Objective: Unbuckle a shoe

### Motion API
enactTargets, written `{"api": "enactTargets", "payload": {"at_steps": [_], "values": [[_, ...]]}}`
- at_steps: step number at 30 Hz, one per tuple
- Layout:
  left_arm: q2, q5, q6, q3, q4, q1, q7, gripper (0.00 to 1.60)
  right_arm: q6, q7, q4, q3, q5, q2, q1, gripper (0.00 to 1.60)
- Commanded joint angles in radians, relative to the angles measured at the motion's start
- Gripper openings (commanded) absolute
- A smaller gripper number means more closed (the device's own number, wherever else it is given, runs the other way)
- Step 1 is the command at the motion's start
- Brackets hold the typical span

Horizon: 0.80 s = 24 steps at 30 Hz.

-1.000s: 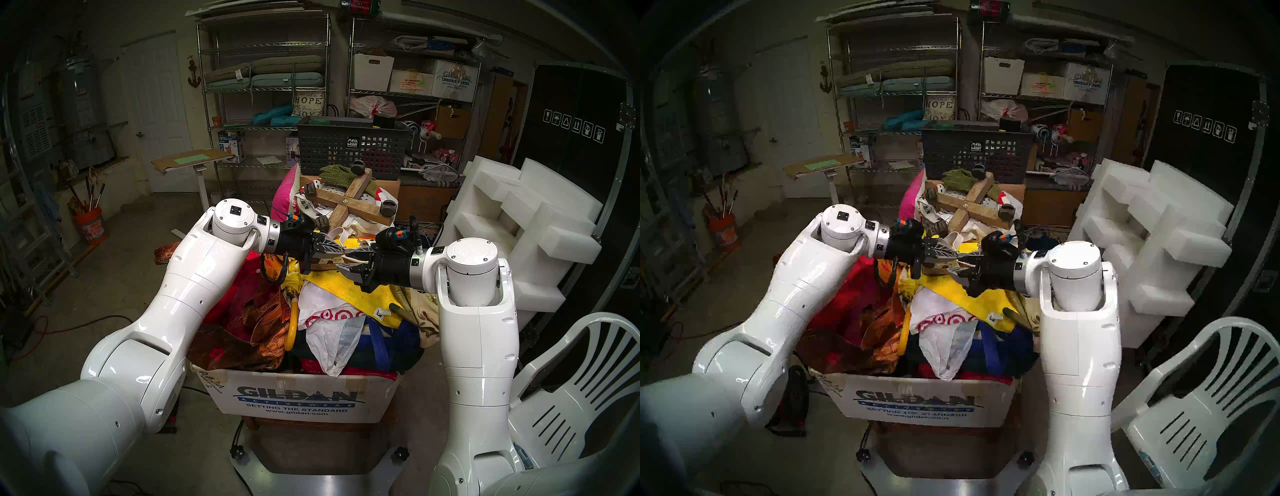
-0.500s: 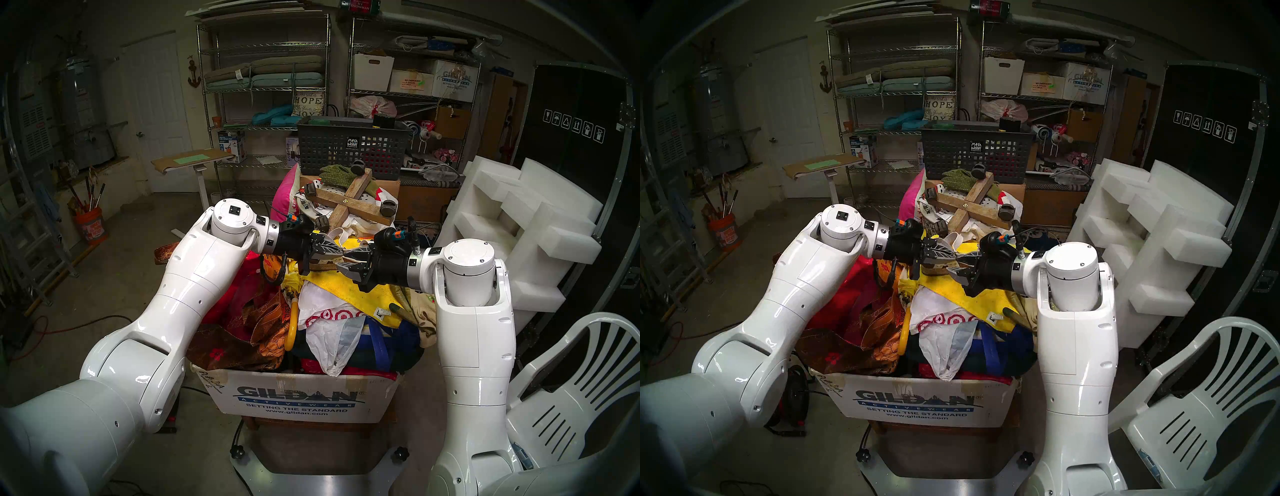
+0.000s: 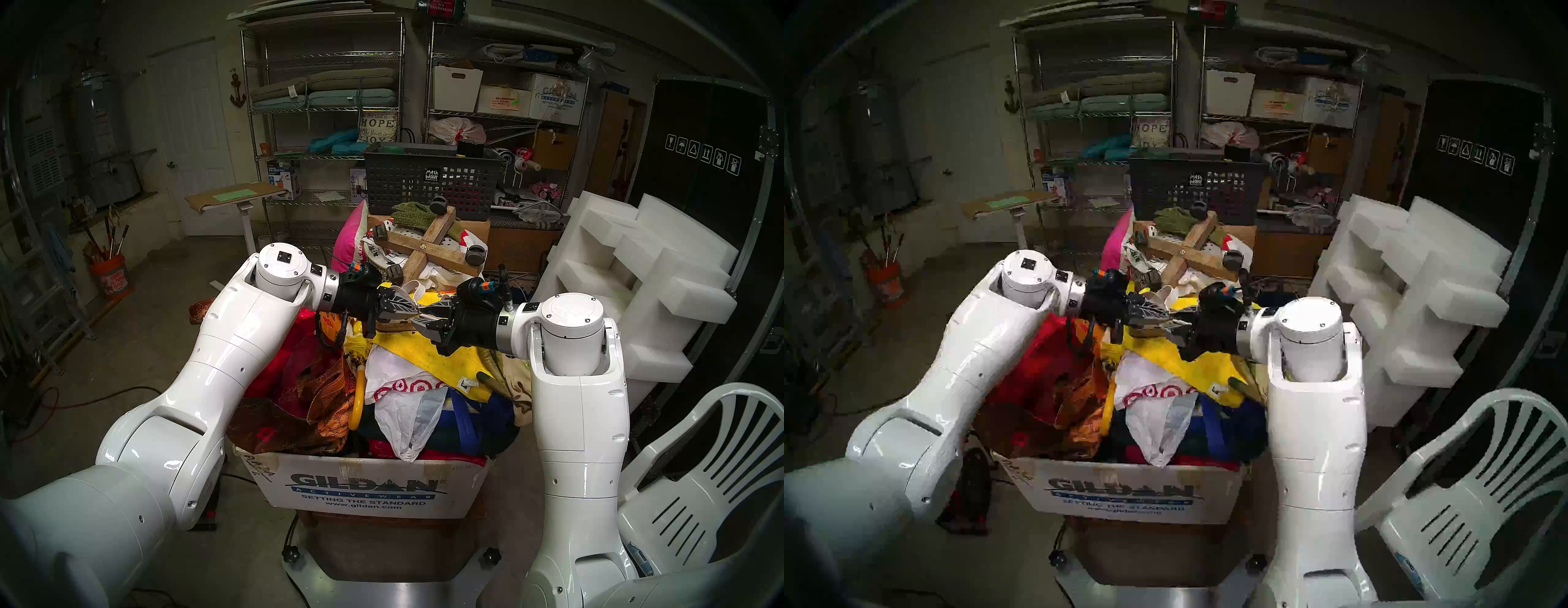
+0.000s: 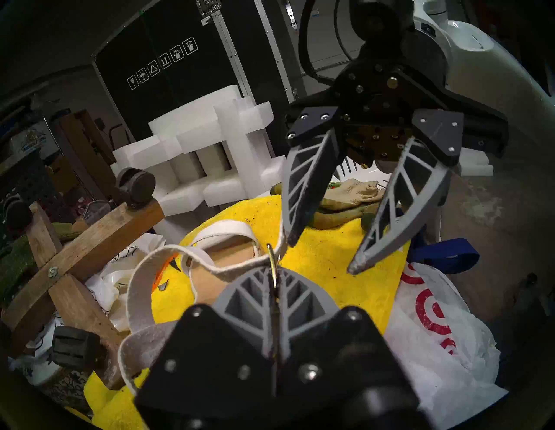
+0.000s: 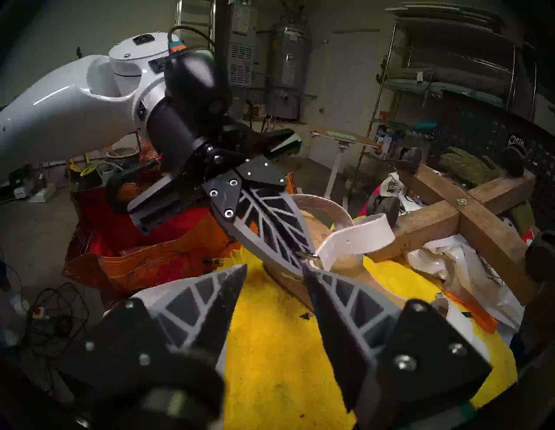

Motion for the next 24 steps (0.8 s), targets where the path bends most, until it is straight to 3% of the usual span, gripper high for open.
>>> {"api": "enactTargets", "payload": {"at_steps": [1, 24], "values": [[0.001, -0.003, 0.005, -0.008, -0.014, -0.014, 0.003, 0.03, 0.008, 0.003, -0.015, -0.005, 0.0, -0.004, 0.011, 0.92], [-0.012, -0.005, -0.008, -0.001, 0.021, -0.035, -0.005, 0.05, -0.006, -0.033, -0.009, -0.021, -0.039, -0.002, 0.01, 0.9]]}}
